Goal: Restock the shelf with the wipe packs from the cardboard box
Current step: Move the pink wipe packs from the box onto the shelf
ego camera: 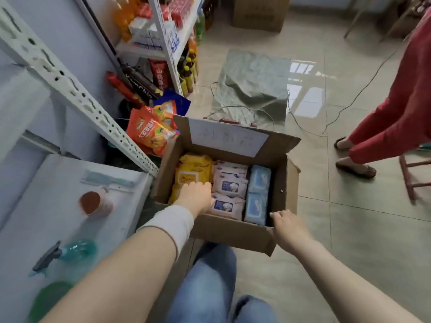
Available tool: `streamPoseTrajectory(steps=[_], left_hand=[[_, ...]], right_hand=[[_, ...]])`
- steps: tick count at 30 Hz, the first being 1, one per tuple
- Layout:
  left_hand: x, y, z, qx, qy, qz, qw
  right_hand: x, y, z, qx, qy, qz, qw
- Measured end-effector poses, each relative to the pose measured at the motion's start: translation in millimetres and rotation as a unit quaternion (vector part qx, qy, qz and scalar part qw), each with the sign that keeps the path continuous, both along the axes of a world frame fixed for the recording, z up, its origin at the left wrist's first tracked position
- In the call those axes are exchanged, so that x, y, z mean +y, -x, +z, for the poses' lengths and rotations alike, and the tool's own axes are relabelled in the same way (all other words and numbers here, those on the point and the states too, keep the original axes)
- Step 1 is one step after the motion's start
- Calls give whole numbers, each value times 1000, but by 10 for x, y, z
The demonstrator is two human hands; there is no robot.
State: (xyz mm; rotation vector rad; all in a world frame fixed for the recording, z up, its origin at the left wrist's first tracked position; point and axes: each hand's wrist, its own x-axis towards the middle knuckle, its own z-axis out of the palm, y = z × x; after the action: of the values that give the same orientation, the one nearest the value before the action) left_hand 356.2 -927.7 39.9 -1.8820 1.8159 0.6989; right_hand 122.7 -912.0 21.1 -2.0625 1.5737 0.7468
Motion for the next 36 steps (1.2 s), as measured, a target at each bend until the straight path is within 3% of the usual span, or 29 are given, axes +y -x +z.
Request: streamPoseTrajectory(steps=[3, 7, 17, 19, 22, 25, 30, 36], left_hand=[[-158, 23, -401, 26, -53, -4, 998], [-456, 74, -1149, 43, -101, -19, 994], [-1624, 80, -3304, 13, -16, -71, 997], [-1683, 79, -3548, -15, -20, -60, 998], [-1728, 78, -3760, -14, -43, 18, 999], [-1788, 43, -3834, 29, -64, 78, 994], [-1880, -67, -3825, 108, -67, 149, 981], [-1869, -113, -3788, 136, -106, 56, 983]], right_hand=[[-10, -131, -329, -35, -58, -61, 996], [-159, -287, -946, -108, -124, -209, 964], [-730, -601, -2933, -205, -231, -416, 856], [-750, -680, -3086, -172, -237, -417, 860], [-764, -738, -3204, -128, -214, -431, 867], [-759, -738, -3253, -123, -250, -486, 828], [-743, -750, -3221, -192, -293, -542, 764], [-752, -625, -3122, -288, -275, -547, 736]])
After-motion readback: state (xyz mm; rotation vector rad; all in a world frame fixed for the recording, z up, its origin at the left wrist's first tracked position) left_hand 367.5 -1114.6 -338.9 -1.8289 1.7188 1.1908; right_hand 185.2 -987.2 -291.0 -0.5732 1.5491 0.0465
